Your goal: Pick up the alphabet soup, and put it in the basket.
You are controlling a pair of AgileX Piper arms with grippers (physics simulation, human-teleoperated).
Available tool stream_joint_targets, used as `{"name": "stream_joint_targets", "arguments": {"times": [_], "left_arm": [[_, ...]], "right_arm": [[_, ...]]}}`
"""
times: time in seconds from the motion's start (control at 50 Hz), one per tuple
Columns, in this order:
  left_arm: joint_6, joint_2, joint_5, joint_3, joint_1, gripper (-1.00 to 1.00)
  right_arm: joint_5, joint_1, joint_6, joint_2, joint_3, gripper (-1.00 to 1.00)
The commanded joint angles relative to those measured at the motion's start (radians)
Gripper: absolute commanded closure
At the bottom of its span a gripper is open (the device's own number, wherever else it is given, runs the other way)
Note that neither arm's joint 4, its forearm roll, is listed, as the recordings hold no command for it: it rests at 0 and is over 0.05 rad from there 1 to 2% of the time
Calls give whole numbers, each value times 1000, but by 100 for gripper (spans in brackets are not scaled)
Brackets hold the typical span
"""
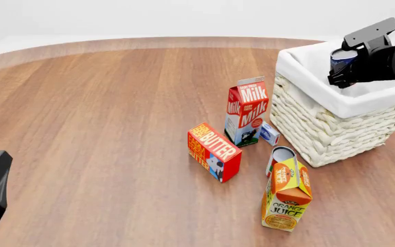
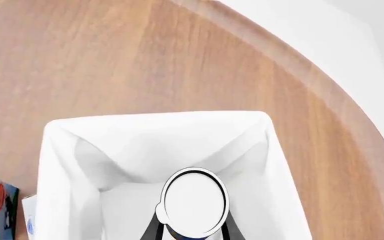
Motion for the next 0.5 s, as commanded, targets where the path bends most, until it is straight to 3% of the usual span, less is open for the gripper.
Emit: {"name": "stream_joint_targets", "arguments": {"times": [0.02,0.5], "left_arm": [[0,0,0,0,0,-100],[0,0,0,0,0,-100]], "right_arm": [[0,-4,12,14,-17,100],[2,0,8,35,-17,100]]}}
